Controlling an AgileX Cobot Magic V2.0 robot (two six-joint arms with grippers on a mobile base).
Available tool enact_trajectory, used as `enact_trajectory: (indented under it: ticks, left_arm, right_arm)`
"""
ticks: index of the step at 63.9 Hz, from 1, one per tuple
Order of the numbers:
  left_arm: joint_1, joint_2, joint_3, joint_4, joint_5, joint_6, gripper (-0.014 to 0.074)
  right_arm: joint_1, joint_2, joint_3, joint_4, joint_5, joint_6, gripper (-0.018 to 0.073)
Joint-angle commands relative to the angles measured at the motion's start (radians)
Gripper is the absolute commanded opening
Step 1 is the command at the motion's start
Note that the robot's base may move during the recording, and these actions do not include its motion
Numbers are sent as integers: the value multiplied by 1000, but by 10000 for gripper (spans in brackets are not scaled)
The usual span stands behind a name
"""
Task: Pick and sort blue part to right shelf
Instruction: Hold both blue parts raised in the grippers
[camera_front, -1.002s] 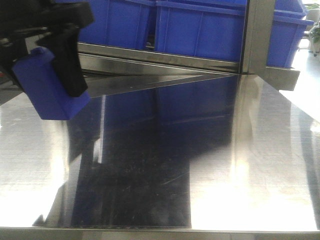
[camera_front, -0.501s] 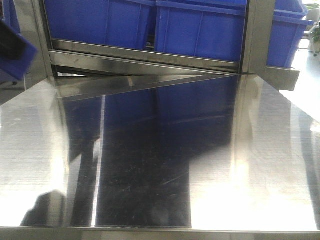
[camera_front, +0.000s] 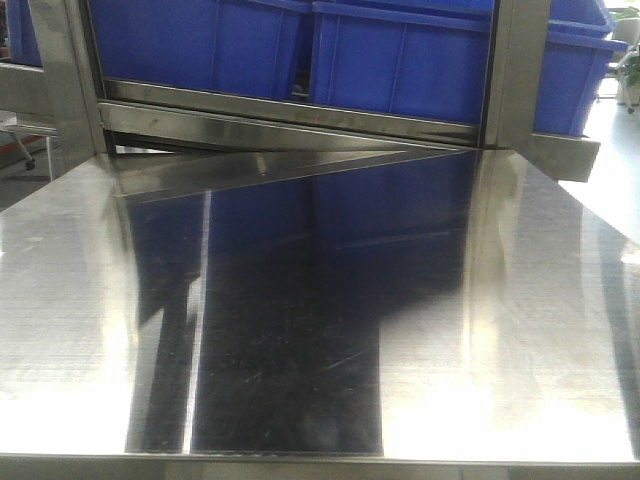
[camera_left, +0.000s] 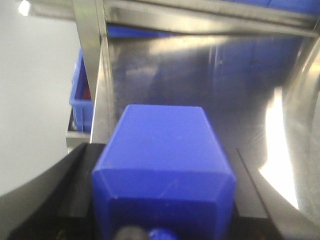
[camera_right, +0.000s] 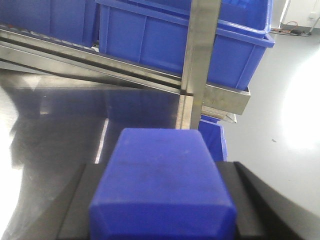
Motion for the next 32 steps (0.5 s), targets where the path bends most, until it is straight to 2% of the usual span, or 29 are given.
enact_trajectory:
  ticks: [1, 20, 32]
  left_arm:
    - [3, -72, -9, -19, -87, 5, 405]
    - [3, -317, 7, -19, -82, 5, 405]
    - [3, -367, 7, -19, -82, 5, 405]
  right_arm:
    - [-4, 6, -29, -10, -93, -6, 413]
    - [-4, 6, -29, -10, -93, -6, 413]
    - [-4, 6, -29, -10, -93, -6, 413]
